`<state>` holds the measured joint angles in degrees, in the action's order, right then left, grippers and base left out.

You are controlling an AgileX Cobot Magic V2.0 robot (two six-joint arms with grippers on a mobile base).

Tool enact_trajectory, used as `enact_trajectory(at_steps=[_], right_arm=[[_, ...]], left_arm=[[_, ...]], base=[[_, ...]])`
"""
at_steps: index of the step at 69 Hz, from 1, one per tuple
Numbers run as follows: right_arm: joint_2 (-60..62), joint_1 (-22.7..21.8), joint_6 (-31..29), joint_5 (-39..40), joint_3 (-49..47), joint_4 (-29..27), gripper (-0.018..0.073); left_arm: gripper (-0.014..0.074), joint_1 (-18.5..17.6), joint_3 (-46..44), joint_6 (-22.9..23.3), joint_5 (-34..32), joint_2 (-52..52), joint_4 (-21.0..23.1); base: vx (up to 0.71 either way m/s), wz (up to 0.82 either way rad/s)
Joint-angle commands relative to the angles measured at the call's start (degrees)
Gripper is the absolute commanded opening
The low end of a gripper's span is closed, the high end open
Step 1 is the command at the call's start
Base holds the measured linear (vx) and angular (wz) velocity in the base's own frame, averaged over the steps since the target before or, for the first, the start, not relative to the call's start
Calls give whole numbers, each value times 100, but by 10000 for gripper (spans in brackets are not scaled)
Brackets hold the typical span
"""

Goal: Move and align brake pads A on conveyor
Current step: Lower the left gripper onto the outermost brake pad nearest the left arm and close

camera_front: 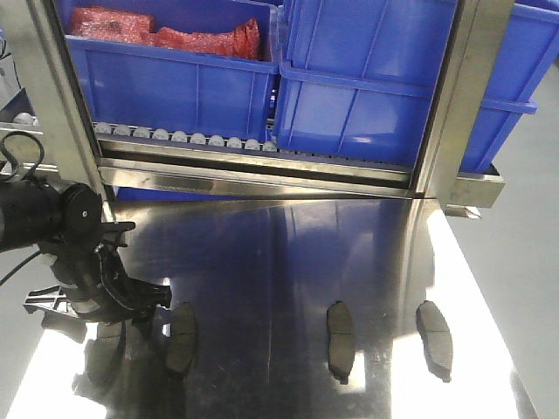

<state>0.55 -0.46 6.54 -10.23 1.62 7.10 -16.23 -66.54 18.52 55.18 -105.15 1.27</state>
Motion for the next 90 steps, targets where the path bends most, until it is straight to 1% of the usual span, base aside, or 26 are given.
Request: enact_trajectory(at_steps=[1,6,19,25,46,54,60,65,73,74,75,78,90], right_arm=[[73,-5,-51,426,57,33,-7],[73,-5,-51,426,57,33,-7],[73,-5,-51,426,57,33,-7],[73,-5,-51,426,57,33,-7],[73,-5,-51,426,57,33,-7],[73,-5,-51,426,57,33,-7],[73,-5,-51,426,57,33,-7],[73,-5,-51,426,57,33,-7],[73,-5,-51,426,57,33,-7],[73,-5,-51,426,57,33,-7],[73,-5,-51,426,57,33,-7],[73,-5,-51,426,57,33,-7],[73,-5,-51,426,57,33,-7]], left_arm=[[590,-24,-156,160,-28,231,-52],[590,-24,-156,189,17,191,-127],[590,-24,-156,189,68,168,-127],[590,40,-156,189,67,168,-96],[590,41,-156,189,-46,168,-91],[562,41,-156,189,-85,168,-54],[482,41,-156,189,-110,168,-54],[367,41,-156,183,-122,168,-49],[86,41,-156,113,-101,149,-49],[33,41,-156,95,-101,149,-42],[-2,41,-156,69,-101,149,-28],[-9,41,-156,-11,-101,149,26],[-8,41,-156,-37,-115,149,39]], base=[[0,0],[0,0],[0,0],[0,0],[0,0],[0,0],[0,0],[0,0],[0,0],[0,0],[0,0],[0,0],[0,0]])
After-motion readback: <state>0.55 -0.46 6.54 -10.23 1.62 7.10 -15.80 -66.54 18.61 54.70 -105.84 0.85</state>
